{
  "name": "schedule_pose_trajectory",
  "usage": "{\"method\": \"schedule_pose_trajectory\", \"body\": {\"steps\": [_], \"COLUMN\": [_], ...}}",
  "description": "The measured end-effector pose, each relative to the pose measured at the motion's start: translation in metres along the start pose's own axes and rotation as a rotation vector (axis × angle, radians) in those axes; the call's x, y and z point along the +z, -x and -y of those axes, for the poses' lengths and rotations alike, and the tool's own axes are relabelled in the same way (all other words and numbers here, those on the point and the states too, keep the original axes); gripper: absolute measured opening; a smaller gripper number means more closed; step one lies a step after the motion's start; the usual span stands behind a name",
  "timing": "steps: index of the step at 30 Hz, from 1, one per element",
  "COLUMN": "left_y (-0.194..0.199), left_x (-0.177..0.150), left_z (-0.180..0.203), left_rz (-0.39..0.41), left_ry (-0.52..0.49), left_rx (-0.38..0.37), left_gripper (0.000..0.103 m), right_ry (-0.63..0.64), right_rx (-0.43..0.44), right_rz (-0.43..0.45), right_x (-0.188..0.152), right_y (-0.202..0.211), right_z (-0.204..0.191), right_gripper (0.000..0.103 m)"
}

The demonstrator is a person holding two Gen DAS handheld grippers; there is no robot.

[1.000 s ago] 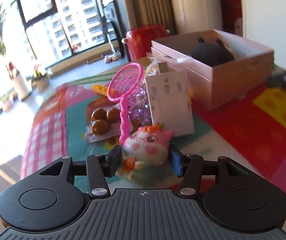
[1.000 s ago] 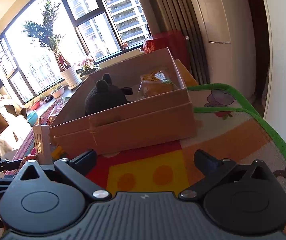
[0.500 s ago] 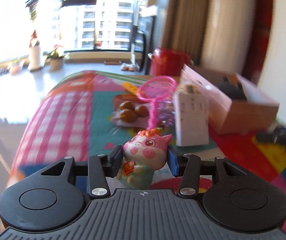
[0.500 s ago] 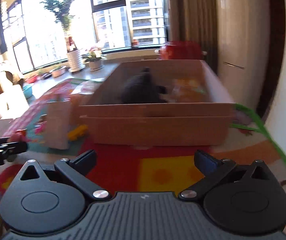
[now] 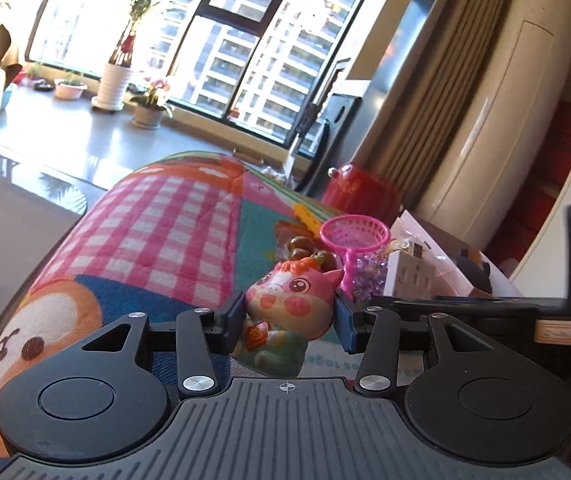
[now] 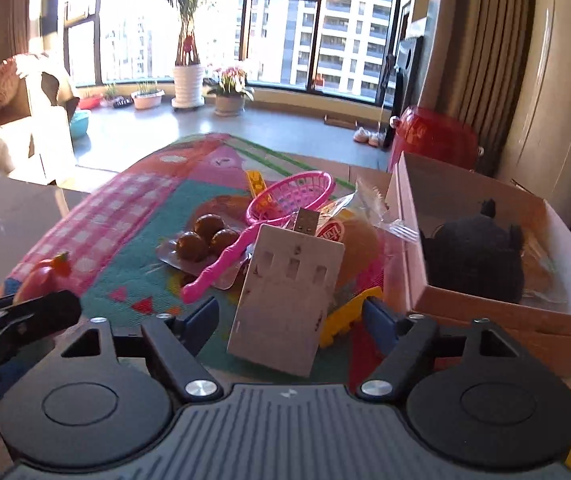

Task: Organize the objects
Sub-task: 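Lift the piggy with the left tool while the right tool grasps the white plastic block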

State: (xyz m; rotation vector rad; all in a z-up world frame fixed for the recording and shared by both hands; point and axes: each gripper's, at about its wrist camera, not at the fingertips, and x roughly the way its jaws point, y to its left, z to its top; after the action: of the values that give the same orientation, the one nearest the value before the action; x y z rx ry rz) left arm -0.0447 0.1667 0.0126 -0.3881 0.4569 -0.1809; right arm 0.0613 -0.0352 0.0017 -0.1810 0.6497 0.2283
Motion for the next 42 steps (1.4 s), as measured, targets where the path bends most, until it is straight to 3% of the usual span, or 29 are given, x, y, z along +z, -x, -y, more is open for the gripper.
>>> {"method": "schedule_pose_trajectory", "body": {"steps": [1,2,7,12,17,20,24,27,31,35,39,42], "left_y": [0.0,0.001,0.003,0.003,0.004,0.004,0.009,0.014,0.017,0.021,0.023,0.015], "left_x": [0.0,0.001,0.001,-0.001,-0.001,-0.008,-0.024,-0.035,-0.049,-0.054,-0.049,-0.03], "left_z": [0.0,-0.001,-0.004,-0.004,0.003,0.018,0.057,0.088,0.119,0.138,0.157,0.178], "left_rz": [0.0,0.0,0.005,0.005,-0.006,-0.06,-0.159,-0.226,-0.294,-0.342,-0.367,-0.326], "left_ry": [-0.001,0.003,0.021,0.018,-0.02,-0.039,-0.142,-0.231,-0.316,-0.374,-0.424,-0.451], "left_rx": [-0.002,-0.004,-0.01,-0.007,0.022,0.011,-0.035,-0.063,-0.059,-0.07,-0.096,-0.111], "left_gripper": [0.051,0.051,0.051,0.051,0.051,0.051,0.051,0.051,0.051,0.051,0.051,0.051], "right_ry": [0.005,0.011,0.007,-0.015,-0.034,-0.052,-0.046,-0.048,-0.062,-0.029,-0.005,-0.057], "right_rx": [-0.004,-0.001,0.053,0.161,0.144,0.141,0.143,0.138,0.131,0.158,0.187,0.196], "right_rz": [-0.013,-0.031,-0.09,-0.206,-0.252,-0.272,-0.235,-0.209,-0.163,-0.165,-0.115,-0.056], "right_x": [0.0,0.001,-0.001,-0.029,-0.066,-0.083,-0.096,-0.097,-0.094,-0.092,-0.098,-0.103], "right_y": [-0.004,-0.007,0.005,0.045,0.084,0.098,0.11,0.108,0.097,0.096,0.122,0.144], "right_z": [-0.001,-0.003,0.004,0.035,0.075,0.093,0.103,0.105,0.108,0.107,0.119,0.142], "right_gripper": [0.066,0.053,0.051,0.05,0.05,0.05,0.052,0.065,0.07,0.048,0.048,0.047]}}
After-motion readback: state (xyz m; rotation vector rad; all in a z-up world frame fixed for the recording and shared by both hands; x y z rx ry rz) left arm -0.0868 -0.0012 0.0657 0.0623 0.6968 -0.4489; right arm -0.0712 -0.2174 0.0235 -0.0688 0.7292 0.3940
